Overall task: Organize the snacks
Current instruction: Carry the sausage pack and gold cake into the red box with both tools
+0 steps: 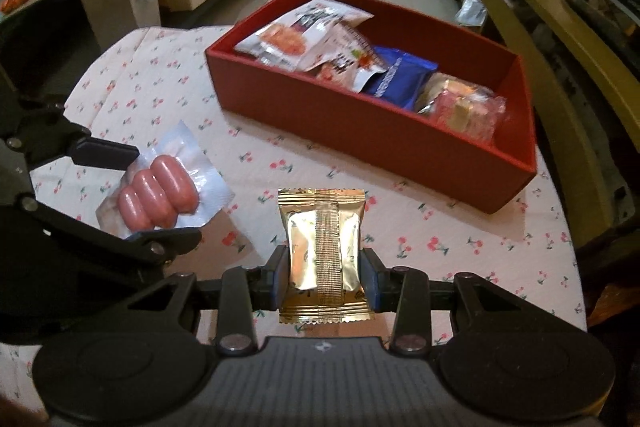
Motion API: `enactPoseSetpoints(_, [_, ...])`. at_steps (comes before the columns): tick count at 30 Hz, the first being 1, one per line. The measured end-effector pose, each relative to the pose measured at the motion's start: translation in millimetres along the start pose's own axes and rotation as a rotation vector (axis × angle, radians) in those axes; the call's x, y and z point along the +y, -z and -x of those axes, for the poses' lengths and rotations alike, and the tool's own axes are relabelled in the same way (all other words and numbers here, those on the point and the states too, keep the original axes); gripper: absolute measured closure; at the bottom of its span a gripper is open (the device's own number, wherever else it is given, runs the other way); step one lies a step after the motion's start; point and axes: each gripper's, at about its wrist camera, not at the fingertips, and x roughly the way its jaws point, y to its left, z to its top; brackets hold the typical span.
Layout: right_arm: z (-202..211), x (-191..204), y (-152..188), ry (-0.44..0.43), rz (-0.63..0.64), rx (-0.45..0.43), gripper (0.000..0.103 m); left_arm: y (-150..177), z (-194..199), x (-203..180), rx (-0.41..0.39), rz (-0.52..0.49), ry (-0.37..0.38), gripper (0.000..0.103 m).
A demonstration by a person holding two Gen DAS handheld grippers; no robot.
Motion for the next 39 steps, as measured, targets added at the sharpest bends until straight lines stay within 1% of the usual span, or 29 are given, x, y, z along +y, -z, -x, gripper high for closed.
enactPoseSetpoints(11, [18, -20, -10, 0.010, -0.056, -0.069, 0.056, -23, 7, 3, -0.052, 0.043, 0.000, 0.028])
enactPoseSetpoints(15, [21, -22, -12, 0.018, -0.061, -0.081, 0.056, -30, 7, 1, -0.063, 0.045, -0.014, 0.028])
enactPoseSetpoints(26, [27, -31, -17, 0.028, -0.086, -0.106, 0.056, -44, 9, 1, -0.087, 0.076, -0.024, 0.028])
enactPoseSetpoints(33, [32, -39, -31, 0.046, -0.106, -0.140, 0.056, -61, 16, 3, -0.136, 0.088, -0.045, 0.028])
enactPoseSetpoints(39, [35, -54, -49, 0.072, -0.143, -0.178, 0.056, -85, 17, 3, -0.181, 0.097, -0.064, 0.029])
